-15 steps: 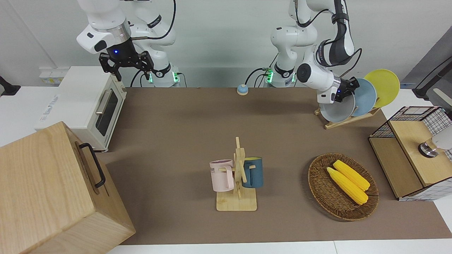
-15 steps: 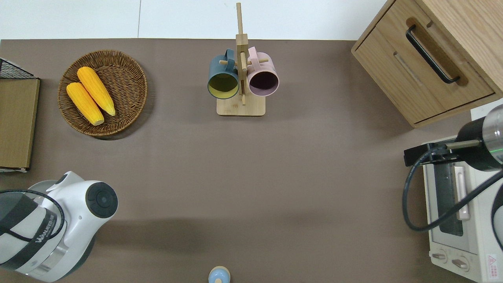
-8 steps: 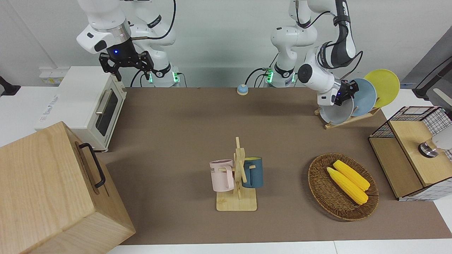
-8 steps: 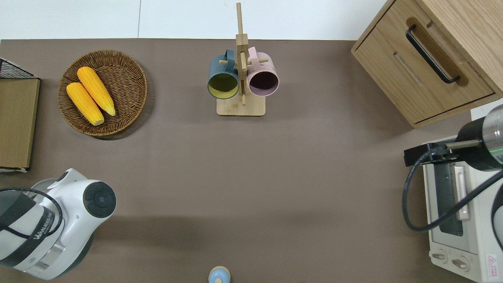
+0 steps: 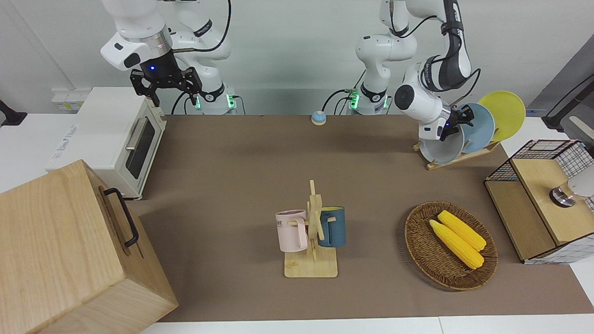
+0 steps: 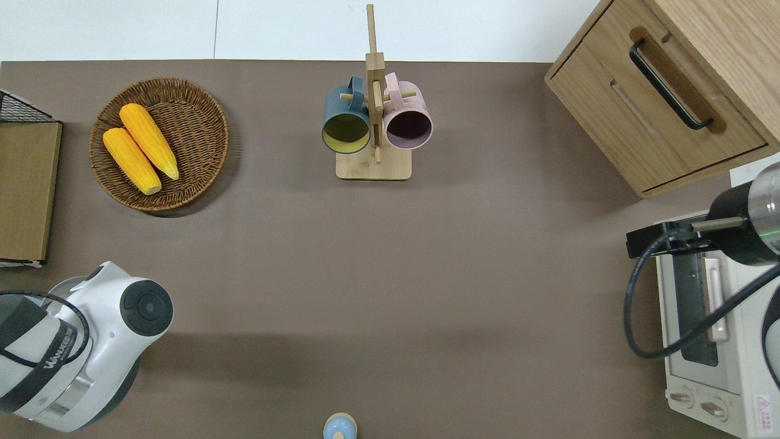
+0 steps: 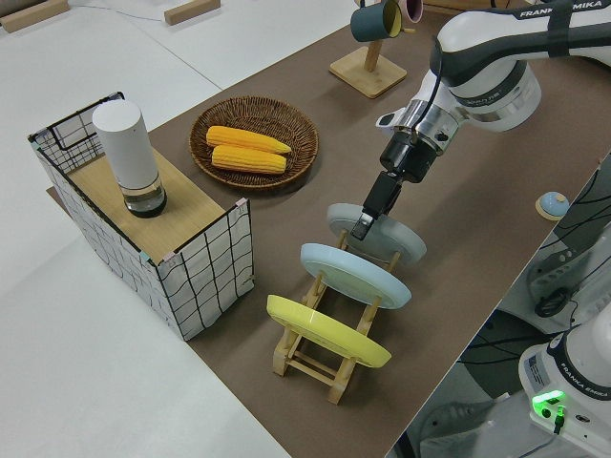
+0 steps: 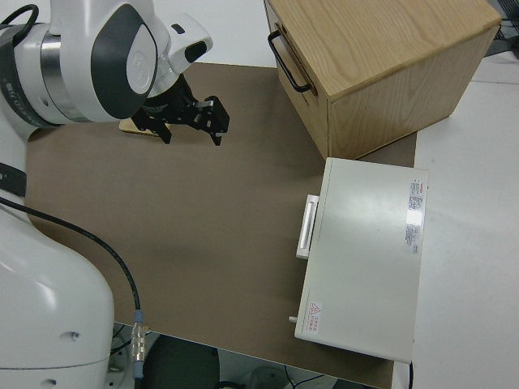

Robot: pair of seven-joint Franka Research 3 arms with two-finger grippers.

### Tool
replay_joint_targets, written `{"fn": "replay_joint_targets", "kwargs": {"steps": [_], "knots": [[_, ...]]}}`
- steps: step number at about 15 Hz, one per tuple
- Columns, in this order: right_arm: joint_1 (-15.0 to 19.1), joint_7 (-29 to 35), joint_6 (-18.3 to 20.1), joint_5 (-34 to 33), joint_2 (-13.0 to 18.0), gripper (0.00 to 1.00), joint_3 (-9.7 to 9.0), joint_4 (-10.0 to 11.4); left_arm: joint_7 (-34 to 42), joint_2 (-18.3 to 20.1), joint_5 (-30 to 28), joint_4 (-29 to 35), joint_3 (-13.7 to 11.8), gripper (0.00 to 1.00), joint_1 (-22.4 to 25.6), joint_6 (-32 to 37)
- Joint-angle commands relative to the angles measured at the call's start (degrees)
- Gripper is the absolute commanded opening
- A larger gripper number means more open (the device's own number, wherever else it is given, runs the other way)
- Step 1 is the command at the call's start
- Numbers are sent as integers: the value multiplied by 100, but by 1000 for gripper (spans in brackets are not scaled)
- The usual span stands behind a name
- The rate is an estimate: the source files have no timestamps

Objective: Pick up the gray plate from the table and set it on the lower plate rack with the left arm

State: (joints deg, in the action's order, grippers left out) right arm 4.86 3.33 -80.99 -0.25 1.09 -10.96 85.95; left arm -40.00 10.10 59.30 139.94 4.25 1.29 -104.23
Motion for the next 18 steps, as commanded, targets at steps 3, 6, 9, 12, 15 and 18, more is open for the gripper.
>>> {"fn": "replay_joint_targets", "kwargs": {"steps": [3, 6, 9, 12, 15, 18], "knots": [[41, 1, 83, 43, 14, 990, -38, -35, 71, -52, 3, -116, -20, 995, 91, -246], [41, -8, 83, 43, 14, 990, -38, -35, 237, -61, -496, -335, -73, 995, 74, -334], [41, 1, 83, 43, 14, 990, -29, -35, 693, -61, -1392, -696, -73, 995, 74, -343], [41, 1, 83, 43, 14, 990, -29, -35, 1046, -35, -1947, -924, -73, 995, 74, -335], [41, -8, 83, 43, 14, 987, -38, -35, 1231, -26, -2658, -1232, -64, 995, 39, -256], [41, -8, 83, 43, 14, 987, -29, -35, 1441, 0, -3606, -1679, -64, 998, 21, -45]]}}
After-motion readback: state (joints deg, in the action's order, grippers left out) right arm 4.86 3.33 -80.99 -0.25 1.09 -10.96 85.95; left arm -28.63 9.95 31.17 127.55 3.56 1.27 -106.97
